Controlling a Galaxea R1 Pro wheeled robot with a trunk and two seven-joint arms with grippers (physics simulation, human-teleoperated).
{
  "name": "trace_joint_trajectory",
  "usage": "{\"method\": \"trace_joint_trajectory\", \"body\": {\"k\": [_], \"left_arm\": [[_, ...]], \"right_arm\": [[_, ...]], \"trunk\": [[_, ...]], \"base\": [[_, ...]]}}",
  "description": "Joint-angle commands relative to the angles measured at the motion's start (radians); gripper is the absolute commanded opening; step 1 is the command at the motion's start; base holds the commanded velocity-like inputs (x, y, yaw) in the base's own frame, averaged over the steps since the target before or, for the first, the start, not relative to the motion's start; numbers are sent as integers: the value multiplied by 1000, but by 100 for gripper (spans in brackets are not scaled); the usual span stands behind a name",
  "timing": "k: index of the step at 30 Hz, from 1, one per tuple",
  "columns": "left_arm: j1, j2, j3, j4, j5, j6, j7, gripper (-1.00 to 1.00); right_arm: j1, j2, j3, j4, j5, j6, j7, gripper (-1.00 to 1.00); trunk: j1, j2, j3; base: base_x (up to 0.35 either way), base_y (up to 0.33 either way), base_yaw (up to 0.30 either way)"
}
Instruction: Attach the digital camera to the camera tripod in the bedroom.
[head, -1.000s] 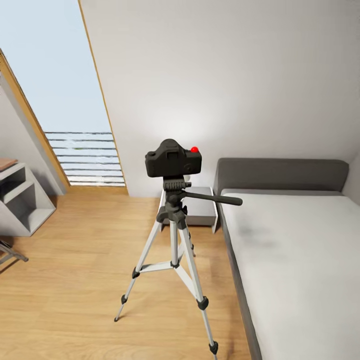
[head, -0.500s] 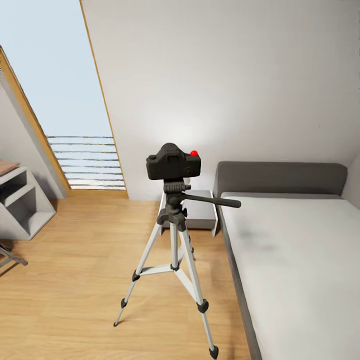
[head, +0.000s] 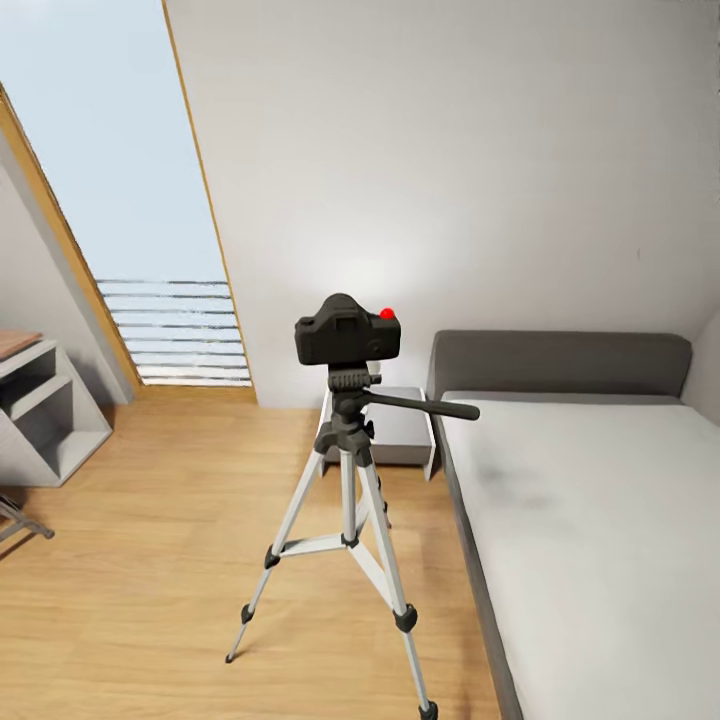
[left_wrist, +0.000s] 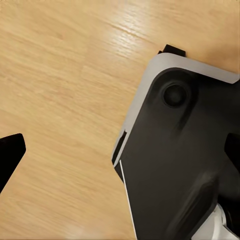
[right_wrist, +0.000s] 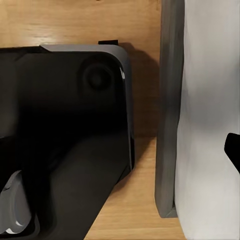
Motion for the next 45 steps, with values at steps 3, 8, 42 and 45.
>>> {"method": "trace_joint_trajectory", "body": {"k": [3, 8, 42, 45], "left_arm": [[-1, 0, -5, 0, 7, -3, 2, 100], [-1, 0, -5, 0, 7, -3, 2, 100], [-1, 1, -5, 0, 7, -2, 2, 100], [-1, 1, -5, 0, 7, -2, 2, 100]], "right_arm": [[-1, -1, -8, 3, 2, -6, 4, 100], [-1, -1, -8, 3, 2, -6, 4, 100], [-1, 1, -8, 3, 2, -6, 2, 100], [-1, 0, -8, 3, 2, -6, 2, 100]], "trunk": [[1, -2, 3], [1, -2, 11], [1, -2, 65], [1, -2, 70]], "base": [[0, 0, 0], [0, 0, 0], [0, 0, 0], [0, 0, 0]]}}
